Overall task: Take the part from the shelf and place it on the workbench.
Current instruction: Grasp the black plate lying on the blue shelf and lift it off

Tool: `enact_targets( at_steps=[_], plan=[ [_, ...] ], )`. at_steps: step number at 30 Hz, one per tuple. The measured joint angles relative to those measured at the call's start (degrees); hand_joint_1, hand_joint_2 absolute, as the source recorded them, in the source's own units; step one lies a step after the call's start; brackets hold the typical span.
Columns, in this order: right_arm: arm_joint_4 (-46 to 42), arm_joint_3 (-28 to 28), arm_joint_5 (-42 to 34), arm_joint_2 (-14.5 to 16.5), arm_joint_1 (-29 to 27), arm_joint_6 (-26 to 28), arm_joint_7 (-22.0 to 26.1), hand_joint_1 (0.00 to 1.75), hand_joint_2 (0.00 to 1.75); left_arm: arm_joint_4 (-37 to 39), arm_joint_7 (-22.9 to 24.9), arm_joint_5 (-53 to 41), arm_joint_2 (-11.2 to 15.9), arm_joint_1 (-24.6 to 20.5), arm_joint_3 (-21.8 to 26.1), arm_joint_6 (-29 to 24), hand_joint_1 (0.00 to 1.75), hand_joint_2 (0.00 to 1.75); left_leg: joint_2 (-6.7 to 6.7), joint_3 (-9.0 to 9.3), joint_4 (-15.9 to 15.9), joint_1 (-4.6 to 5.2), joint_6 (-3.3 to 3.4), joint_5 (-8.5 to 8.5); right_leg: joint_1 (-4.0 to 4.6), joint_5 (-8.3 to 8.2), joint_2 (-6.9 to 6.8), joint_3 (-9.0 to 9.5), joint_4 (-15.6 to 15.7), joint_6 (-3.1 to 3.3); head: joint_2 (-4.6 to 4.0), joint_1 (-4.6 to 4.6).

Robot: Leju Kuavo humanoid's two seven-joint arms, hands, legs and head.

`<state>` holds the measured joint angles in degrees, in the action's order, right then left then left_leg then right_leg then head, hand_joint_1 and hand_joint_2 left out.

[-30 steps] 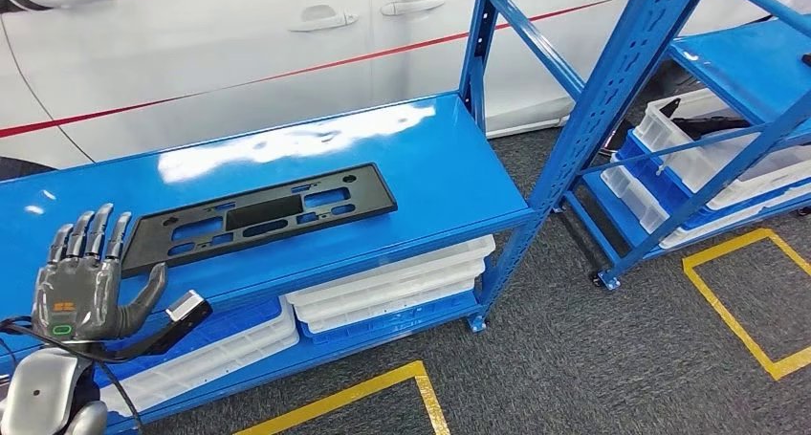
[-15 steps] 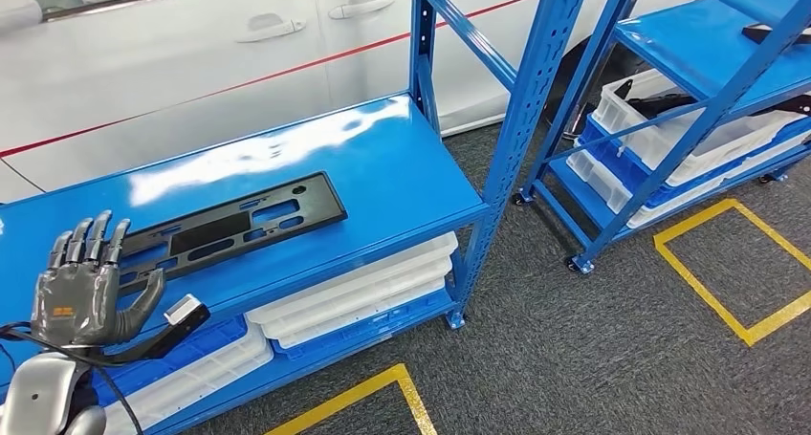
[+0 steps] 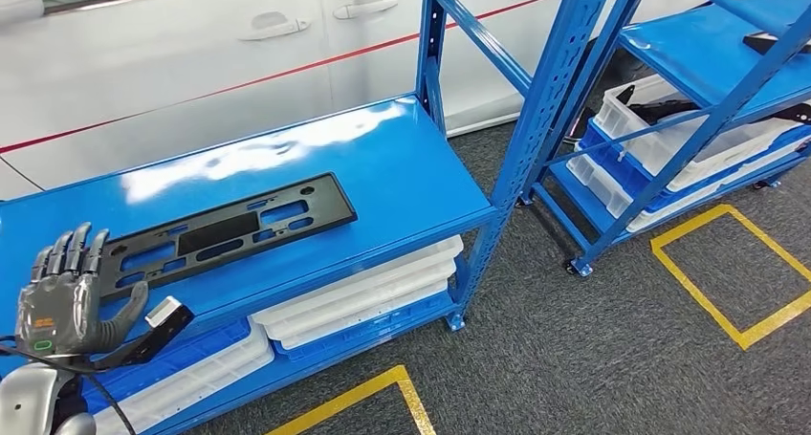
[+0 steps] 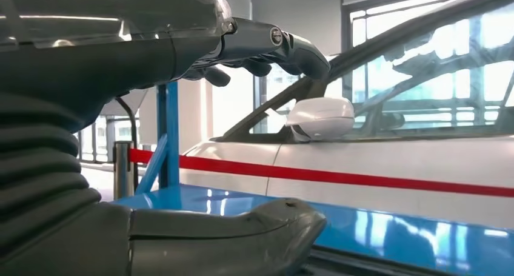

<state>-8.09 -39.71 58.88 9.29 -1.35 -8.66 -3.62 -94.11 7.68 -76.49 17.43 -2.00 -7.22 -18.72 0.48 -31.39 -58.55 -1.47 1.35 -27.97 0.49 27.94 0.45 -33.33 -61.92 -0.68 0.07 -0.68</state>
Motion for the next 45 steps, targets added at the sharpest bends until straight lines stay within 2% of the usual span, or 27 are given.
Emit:
enact_targets(
  at_steps=[2, 4, 6, 7, 10, 11, 12, 14, 16, 18, 21, 24, 25, 26, 27, 28, 29, 31, 32, 34, 36, 38, 40, 41, 42, 43, 45],
  plan=[
    [0.01, 0.0, 0.07, 0.0, -0.02, 0.02, -0.02, 0.0, 0.0, 0.11, -0.29, 0.23, -0.01, 0.02, 0.27, -0.19, 0.0, 1.75, -0.05, -0.14, 0.08, 0.15, -0.5, 0.01, 0.29, -0.17, 0.01, 1.24, 3.06, 0.76, 0.0, -0.01],
    [0.01, 0.0, 0.13, 0.02, -0.02, 0.02, -0.01, 0.0, 0.0, 0.27, -0.56, 0.34, -0.01, 0.05, 0.39, -0.27, 0.0, 1.75, -0.02, -0.22, 0.38, 0.18, -1.15, 0.06, 0.33, -0.25, 0.06, 1.26, 3.64, 1.68, 0.0, -0.02],
    [0.01, 0.01, 0.22, 0.07, 0.0, 0.03, 0.02, 0.0, 0.0, 0.44, -0.81, 0.63, -0.02, 0.04, 0.55, -0.36, 0.0, 1.75, -0.05, -0.7, -0.93, 0.13, -1.63, -1.06, 0.14, -0.71, 0.05, 1.68, 4.58, 2.61, 0.0, -0.02],
    [0.01, 0.01, 0.26, 0.09, 0.0, 0.03, 0.03, 0.0, 0.0, 0.55, -0.94, 0.83, -0.02, 0.03, 0.72, -0.41, 0.0, 1.75, -0.09, -1.76, -3.29, 0.1, -1.77, -2.47, 0.03, -0.91, 0.01, 1.89, 4.99, 3.02, 0.0, -0.03],
    [0.01, 0.04, 0.37, 0.13, 0.0, 0.04, 0.07, 0.0, 0.0, 1.39, -1.47, 1.65, -0.09, 0.2, 1.24, -0.48, 0.0, 1.75, -0.12, -6.92, -14.11, 0.12, -2.04, -7.0, 0.25, -0.86, -0.05, 1.99, 5.03, 3.58, 0.0, -0.03],
    [0.01, 0.05, 0.39, 0.15, 0.0, 0.04, 0.08, 0.0, 0.0, 1.8, -1.7, 2.05, -0.11, 0.28, 1.36, -0.48, 0.0, 1.75, -0.12, -7.74, -15.57, 0.12, -2.08, -6.96, 0.34, -0.76, -0.04, 2.01, 4.9, 3.66, 0.0, -0.02],
    [0.01, 0.07, 0.4, 0.16, 0.0, 0.04, 0.08, 0.0, 0.0, 2.18, -1.92, 2.47, -0.13, 0.32, 1.48, -0.48, 0.0, 1.75, -0.12, -7.54, -14.84, 0.13, -2.06, -5.82, 0.41, -0.62, 0.0, 2.04, 4.71, 3.67, 0.0, -0.03],
    [0.01, 0.09, 0.4, 0.19, 0.0, 0.05, 0.08, 0.0, 0.0, 2.82, -2.34, 3.25, -0.14, 0.31, 1.85, -0.51, 0.0, 1.75, -0.12, -4.5, -8.04, 0.15, -1.81, -1.89, 0.45, -0.15, 0.13, 2.11, 4.12, 3.46, 0.0, -0.03],
    [0.01, 0.11, 0.41, 0.2, 0.05, 0.08, 0.09, 0.0, 0.0, 3.33, -2.65, 3.7, -0.14, 0.2, 2.26, -0.57, 0.0, 1.75, -0.17, -1.8, -2.16, 0.37, -1.38, 0.15, 0.62, 0.39, 0.26, 1.77, 3.18, 2.91, 0.0, -0.02],
    [0.01, 0.11, 0.42, 0.2, 0.04, 0.13, 0.1, 0.0, 0.0, 3.73, -2.74, 3.86, -0.14, 0.17, 2.57, -0.64, 0.0, 1.75, -0.26, -1.44, -1.09, 0.62, -0.94, 0.13, 0.69, 0.58, 0.3, 1.36, 2.72, 2.42, 0.0, -0.01],
    [0.0, 0.11, 0.4, 0.15, 0.01, 0.44, 0.14, 0.0, 0.0, 4.21, -2.82, 4.19, -0.15, -0.07, 2.83, -0.66, 0.0, 1.75, -0.25, -1.39, -0.63, 0.18, -0.14, 0.49, 0.72, 1.63, 0.25, 0.89, 1.47, 1.66, 0.0, 0.0],
    [0.01, 0.13, 0.33, 0.13, -0.03, 0.72, 0.39, 0.0, 0.0, 4.93, -3.41, 5.9, -0.16, -0.43, 3.31, -0.69, 0.0, 1.75, -0.08, -1.32, -0.41, -0.03, 0.32, 0.62, 0.24, 6.42, 0.16, -3.35, -7.39, 0.49, 0.0, 0.01],
    [0.01, 0.13, 0.3, 0.1, -0.07, 0.76, 0.61, 0.0, 0.0, 5.39, -3.78, 6.65, -0.16, -0.44, 3.64, -0.74, 0.0, 1.75, -0.03, -1.32, -0.41, -0.02, 0.34, 0.6, 0.09, 7.59, 0.16, -4.98, -10.7, 0.22, 0.0, 0.01],
    [0.01, 0.13, 0.27, 0.07, -0.12, 0.76, 0.84, 0.0, 0.0, 5.98, -4.22, 7.35, -0.14, -0.45, 4.04, -0.82, 0.0, 1.75, 0.01, -1.26, -0.41, -0.02, 0.34, 0.56, 0.0, 7.74, 0.16, -5.85, -12.48, 0.06, 0.0, 0.01],
    [0.01, 0.13, 0.25, 0.04, -0.13, 0.78, 1.0, 0.0, 0.0, 6.56, -4.64, 7.85, -0.09, -0.45, 4.43, -0.93, 0.0, 1.75, 0.03, -1.17, -0.42, -0.03, 0.32, 0.53, -0.05, 6.82, 0.16, -5.67, -12.2, 0.0, 0.0, 0.02],
    [0.01, 0.13, 0.24, 0.02, -0.13, 0.8, 1.03, 0.0, 0.0, 7.11, -5.0, 8.22, 0.0, -0.45, 4.8, -1.02, 0.0, 1.75, 0.01, -1.04, -0.42, -0.05, 0.27, 0.48, -0.09, 4.99, 0.16, -4.4, -9.72, 0.04, 0.0, 0.01],
    [0.01, 0.13, 0.24, 0.01, -0.13, 0.83, 0.98, 0.0, 0.0, 7.6, -5.34, 8.48, 0.12, -0.44, 5.17, -1.12, 0.0, 1.75, -0.02, -0.92, -0.41, -0.05, 0.21, 0.43, -0.12, 2.81, 0.15, -2.39, -5.68, 0.2, 0.0, 0.01],
    [0.01, 0.13, 0.24, 0.01, -0.12, 0.88, 0.86, 0.0, 0.0, 8.35, -5.75, 8.81, 0.42, -0.43, 5.87, -1.36, 0.0, 1.75, -0.09, -0.86, -0.37, 0.08, -0.13, 0.41, 0.05, 0.48, 0.15, 0.89, 1.2, 0.78, 0.0, 0.01],
    [0.01, 0.13, 0.25, 0.01, -0.14, 0.89, 0.85, 0.0, 0.0, 8.69, -5.9, 8.93, 0.56, -0.43, 6.15, -1.49, 0.0, 1.75, -0.12, -0.92, -0.33, 0.15, -0.38, 0.46, 0.2, 0.24, 0.15, 1.56, 2.84, 1.1, 0.0, 0.01],
    [0.02, 0.13, 0.25, 0.02, -0.16, 0.9, 0.84, 0.0, 0.0, 9.25, -6.07, 9.08, 0.73, -0.43, 6.52, -1.67, 0.0, 1.75, -0.14, -0.92, -0.03, 0.24, -1.03, 0.67, 0.4, 0.24, 0.18, 1.57, 3.41, 1.72, 0.0, 0.01],
    [0.03, 0.13, 0.24, 0.07, -0.19, 0.95, 0.88, 0.0, 0.0, 9.64, -6.13, 9.08, 0.83, -0.46, 6.87, -1.7, 0.0, 1.75, -0.15, -1.14, -0.73, 0.22, -1.54, 0.01, 0.11, -0.22, 0.1, 1.88, 4.18, 2.48, 0.0, -0.01],
    [0.03, 0.13, 0.22, 0.15, -0.19, 1.07, 0.95, 0.0, 0.0, 10.03, -6.13, 9.06, 0.96, -0.54, 7.14, -1.7, 0.0, 1.75, -0.21, -3.21, -5.41, 0.19, -1.69, -2.89, -0.09, -0.63, -0.01, 2.17, 4.86, 3.19, 0.0, -0.03],
    [0.07, 0.13, 0.2, 0.19, -0.19, 1.19, 1.03, 0.0, 0.0, 10.51, -6.26, 9.1, 1.05, -0.5, 7.22, -1.7, 0.0, 1.75, -0.24, -6.66, -12.78, 0.21, -1.79, -6.31, 0.07, -0.63, -0.04, 2.13, 4.87, 3.48, 0.0, -0.03],
    [0.1, 0.13, 0.18, 0.19, -0.19, 1.28, 1.06, 0.0, 0.0, 10.78, -6.38, 9.15, 1.07, -0.45, 7.22, -1.69, 0.0, 1.75, -0.23, -7.84, -15.25, 0.21, -1.89, -6.93, 0.13, -0.58, -0.04, 2.11, 4.78, 3.52, 0.0, -0.03],
    [0.12, 0.13, 0.15, 0.2, -0.2, 1.4, 1.1, 0.0, 0.0, 11.1, -6.54, 9.21, 1.07, -0.45, 7.22, -1.69, 0.0, 1.75, -0.23, -8.14, -15.83, 0.2, -1.96, -6.45, 0.17, -0.49, -0.04, 2.1, 4.63, 3.54, 0.0, -0.02],
    [0.14, 0.13, 0.12, 0.21, -0.2, 1.51, 1.12, 0.0, 0.0, 11.42, -6.68, 9.27, 1.08, -0.51, 7.23, -1.69, 0.0, 1.75, -0.22, -7.39, -14.24, 0.19, -2.0, -4.93, 0.17, -0.34, -0.02, 2.11, 4.4, 3.49, 0.0, -0.02],
    [0.15, 0.13, 0.04, 0.26, -0.2, 1.66, 1.17, 0.0, 0.0, 12.11, -6.97, 9.47, 1.09, -0.91, 7.31, -1.7, 0.0, 1.75, -0.22, -3.94, -7.17, 0.21, -1.95, -1.21, 0.23, 0.23, 0.03, 2.02, 3.58, 3.11, 0.0, -0.02]
  ],
)
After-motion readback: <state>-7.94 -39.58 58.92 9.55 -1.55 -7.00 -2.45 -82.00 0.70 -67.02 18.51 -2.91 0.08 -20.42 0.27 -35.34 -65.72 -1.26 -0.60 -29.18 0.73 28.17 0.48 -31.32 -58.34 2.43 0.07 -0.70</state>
